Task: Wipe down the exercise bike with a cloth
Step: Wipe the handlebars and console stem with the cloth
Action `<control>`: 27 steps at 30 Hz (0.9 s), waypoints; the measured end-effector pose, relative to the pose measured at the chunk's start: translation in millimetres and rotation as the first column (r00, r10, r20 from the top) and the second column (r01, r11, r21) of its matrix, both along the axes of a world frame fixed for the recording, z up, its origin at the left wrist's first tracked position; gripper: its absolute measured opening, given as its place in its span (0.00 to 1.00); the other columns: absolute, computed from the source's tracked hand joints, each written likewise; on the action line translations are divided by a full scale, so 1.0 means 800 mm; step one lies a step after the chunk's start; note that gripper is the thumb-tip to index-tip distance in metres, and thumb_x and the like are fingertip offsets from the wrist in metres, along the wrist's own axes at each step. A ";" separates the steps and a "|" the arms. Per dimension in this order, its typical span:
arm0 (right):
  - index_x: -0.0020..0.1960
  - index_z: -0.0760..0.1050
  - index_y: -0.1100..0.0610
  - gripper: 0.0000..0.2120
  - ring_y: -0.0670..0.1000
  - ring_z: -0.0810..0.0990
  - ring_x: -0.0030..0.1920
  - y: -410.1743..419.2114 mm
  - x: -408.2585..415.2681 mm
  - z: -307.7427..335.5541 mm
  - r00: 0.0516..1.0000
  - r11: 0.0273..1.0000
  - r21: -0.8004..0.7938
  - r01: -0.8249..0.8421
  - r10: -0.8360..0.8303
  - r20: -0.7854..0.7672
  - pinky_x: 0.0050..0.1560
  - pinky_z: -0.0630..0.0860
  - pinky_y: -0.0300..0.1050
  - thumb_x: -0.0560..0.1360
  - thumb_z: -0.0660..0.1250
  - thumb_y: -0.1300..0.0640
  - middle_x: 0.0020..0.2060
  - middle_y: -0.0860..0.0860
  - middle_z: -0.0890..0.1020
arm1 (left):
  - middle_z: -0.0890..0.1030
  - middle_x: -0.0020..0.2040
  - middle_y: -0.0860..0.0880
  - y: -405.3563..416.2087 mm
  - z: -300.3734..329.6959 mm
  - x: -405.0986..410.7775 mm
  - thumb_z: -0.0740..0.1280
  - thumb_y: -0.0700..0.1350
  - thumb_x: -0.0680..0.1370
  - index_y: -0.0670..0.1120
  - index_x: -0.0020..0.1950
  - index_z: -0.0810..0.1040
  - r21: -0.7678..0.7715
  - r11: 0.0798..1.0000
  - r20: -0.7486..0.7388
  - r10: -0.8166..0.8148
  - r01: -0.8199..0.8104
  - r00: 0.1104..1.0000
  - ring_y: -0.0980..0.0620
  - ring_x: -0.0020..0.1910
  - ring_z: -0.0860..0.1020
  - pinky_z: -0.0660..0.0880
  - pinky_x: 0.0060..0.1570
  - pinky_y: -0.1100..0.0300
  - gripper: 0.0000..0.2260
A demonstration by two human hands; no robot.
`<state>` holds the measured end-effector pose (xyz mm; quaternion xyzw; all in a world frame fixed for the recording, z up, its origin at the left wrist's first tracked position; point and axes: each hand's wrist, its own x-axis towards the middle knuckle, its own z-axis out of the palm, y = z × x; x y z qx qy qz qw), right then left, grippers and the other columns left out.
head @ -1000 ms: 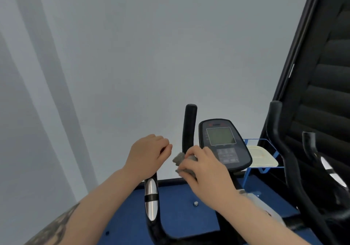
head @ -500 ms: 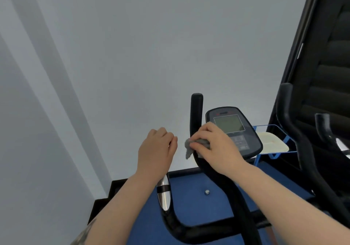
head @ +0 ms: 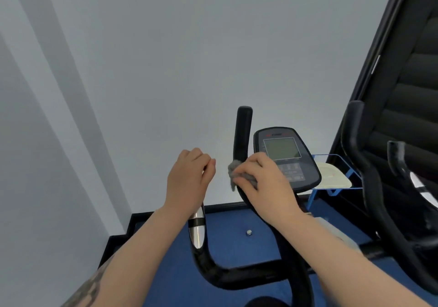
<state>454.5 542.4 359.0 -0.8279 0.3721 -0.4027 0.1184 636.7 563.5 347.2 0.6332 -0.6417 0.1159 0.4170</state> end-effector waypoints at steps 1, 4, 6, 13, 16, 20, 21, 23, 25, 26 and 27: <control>0.49 0.81 0.50 0.04 0.48 0.74 0.50 0.006 -0.009 -0.004 0.998 0.999 -0.033 -0.020 0.018 -0.055 0.43 0.77 0.49 0.76 0.69 0.52 0.49 0.44 0.73 | 0.70 0.36 0.54 0.000 -0.001 0.000 0.60 0.46 0.80 0.44 0.35 0.73 -0.010 1.000 -0.014 0.001 -0.001 1.000 0.52 0.40 0.66 0.67 0.32 0.57 0.14; 0.49 0.81 0.49 0.06 0.46 0.73 0.49 -0.004 -0.014 0.010 0.983 0.996 -0.057 -0.069 0.058 -0.174 0.42 0.76 0.47 0.76 0.68 0.49 0.49 0.42 0.72 | 0.70 0.36 0.54 0.000 -0.004 -0.001 0.63 0.45 0.80 0.44 0.35 0.74 -0.027 1.000 -0.039 -0.006 0.005 0.999 0.53 0.40 0.67 0.65 0.33 0.60 0.13; 0.50 0.81 0.51 0.06 0.46 0.72 0.51 -0.014 0.000 0.019 0.987 0.996 -0.084 -0.032 0.018 -0.158 0.45 0.76 0.48 0.77 0.68 0.50 0.51 0.44 0.74 | 0.72 0.37 0.53 0.001 -0.003 0.000 0.65 0.44 0.79 0.44 0.36 0.76 -0.022 1.000 -0.027 -0.019 0.019 0.999 0.52 0.40 0.68 0.66 0.33 0.60 0.12; 0.45 0.80 0.48 0.04 0.47 0.72 0.47 0.009 -0.011 0.000 0.975 0.991 -0.085 -0.107 0.088 -0.203 0.40 0.74 0.44 0.75 0.68 0.49 0.47 0.41 0.73 | 0.73 0.37 0.52 0.004 -0.004 0.000 0.65 0.44 0.79 0.43 0.36 0.78 -0.032 0.999 -0.060 -0.032 0.030 0.998 0.52 0.42 0.70 0.68 0.34 0.58 0.12; 0.49 0.82 0.52 0.06 0.48 0.74 0.51 -0.017 0.002 0.022 0.998 0.999 -0.044 -0.006 0.003 -0.069 0.48 0.75 0.49 0.76 0.69 0.52 0.49 0.44 0.74 | 0.72 0.37 0.53 0.002 -0.004 -0.001 0.64 0.45 0.80 0.44 0.36 0.77 -0.021 1.000 -0.066 -0.021 0.020 0.998 0.53 0.42 0.69 0.66 0.34 0.61 0.13; 0.47 0.81 0.53 0.04 0.51 0.74 0.48 0.007 0.005 0.005 0.992 0.993 -0.109 0.034 -0.047 -0.117 0.40 0.76 0.49 0.76 0.70 0.54 0.48 0.47 0.75 | 0.73 0.37 0.53 0.003 -0.005 0.000 0.63 0.46 0.80 0.44 0.36 0.77 -0.023 0.999 -0.064 -0.036 0.035 0.997 0.53 0.43 0.69 0.68 0.34 0.59 0.13; 0.45 0.81 0.52 0.03 0.51 0.74 0.45 0.021 -0.005 -0.001 0.981 0.987 -0.163 0.007 -0.039 -0.191 0.35 0.75 0.48 0.75 0.71 0.53 0.46 0.46 0.75 | 0.73 0.37 0.53 0.003 -0.005 0.000 0.63 0.45 0.80 0.44 0.36 0.77 -0.024 0.999 -0.065 -0.041 0.040 0.997 0.53 0.43 0.69 0.68 0.34 0.59 0.13; 0.43 0.80 0.50 0.04 0.50 0.74 0.43 0.022 -0.018 0.000 0.959 0.982 -0.180 -0.054 0.000 -0.285 0.33 0.74 0.46 0.75 0.71 0.50 0.44 0.45 0.75 | 0.73 0.37 0.53 0.003 -0.006 -0.001 0.64 0.44 0.80 0.43 0.36 0.77 -0.034 0.999 -0.072 -0.043 0.040 0.996 0.52 0.43 0.69 0.69 0.35 0.58 0.13; 0.44 0.81 0.48 0.05 0.48 0.75 0.47 0.003 -0.012 0.017 0.961 0.984 -0.171 -0.045 -0.004 -0.275 0.38 0.73 0.44 0.76 0.69 0.49 0.46 0.43 0.75 | 0.73 0.36 0.53 0.001 -0.005 -0.001 0.65 0.43 0.79 0.43 0.35 0.76 -0.036 0.999 -0.085 -0.039 0.036 0.996 0.52 0.42 0.69 0.69 0.36 0.57 0.12; 0.47 0.82 0.49 0.05 0.47 0.74 0.49 -0.006 -0.005 0.023 0.970 0.986 -0.162 -0.022 -0.018 -0.241 0.41 0.74 0.44 0.76 0.68 0.49 0.48 0.44 0.75 | 0.73 0.36 0.52 0.001 -0.005 0.000 0.66 0.42 0.78 0.43 0.35 0.76 -0.037 0.998 -0.086 -0.044 0.041 0.995 0.52 0.42 0.69 0.69 0.36 0.56 0.12; 0.49 0.82 0.50 0.06 0.47 0.74 0.51 -0.012 0.001 0.022 0.982 0.990 -0.138 0.005 -0.031 -0.188 0.44 0.74 0.45 0.77 0.68 0.50 0.49 0.45 0.76 | 0.73 0.36 0.52 0.002 -0.006 0.000 0.67 0.42 0.78 0.43 0.35 0.76 -0.041 0.998 -0.084 -0.050 0.047 0.995 0.52 0.42 0.69 0.69 0.36 0.56 0.12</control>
